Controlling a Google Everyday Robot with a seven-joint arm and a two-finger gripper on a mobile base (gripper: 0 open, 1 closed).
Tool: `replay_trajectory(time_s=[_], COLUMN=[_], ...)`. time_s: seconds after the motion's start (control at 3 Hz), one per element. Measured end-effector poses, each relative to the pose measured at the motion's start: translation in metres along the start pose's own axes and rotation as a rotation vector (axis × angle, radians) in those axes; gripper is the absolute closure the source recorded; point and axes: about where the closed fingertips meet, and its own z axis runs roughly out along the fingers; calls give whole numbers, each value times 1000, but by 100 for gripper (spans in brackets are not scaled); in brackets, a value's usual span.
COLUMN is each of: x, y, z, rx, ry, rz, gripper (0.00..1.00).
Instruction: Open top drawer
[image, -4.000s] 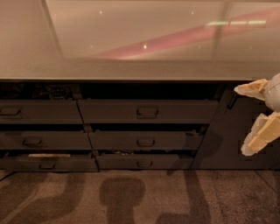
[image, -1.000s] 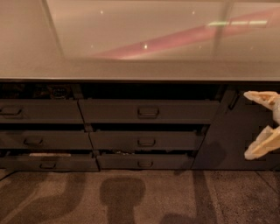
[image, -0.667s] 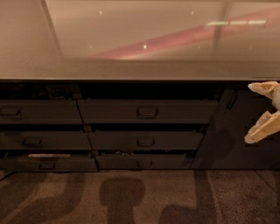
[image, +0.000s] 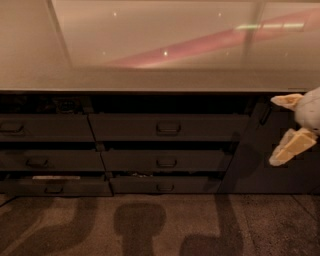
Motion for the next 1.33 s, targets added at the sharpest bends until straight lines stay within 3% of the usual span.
replay_trajectory(time_s=[0.33, 0.67, 1.0, 1.33], x=[-52, -50, -50, -35], y=[19, 12, 12, 9], z=[38, 45, 45, 59], rx=[-104, -104, -103, -58], ry=[139, 202, 201, 186], rz=[-212, -274, -274, -275], gripper=[0, 0, 0, 0])
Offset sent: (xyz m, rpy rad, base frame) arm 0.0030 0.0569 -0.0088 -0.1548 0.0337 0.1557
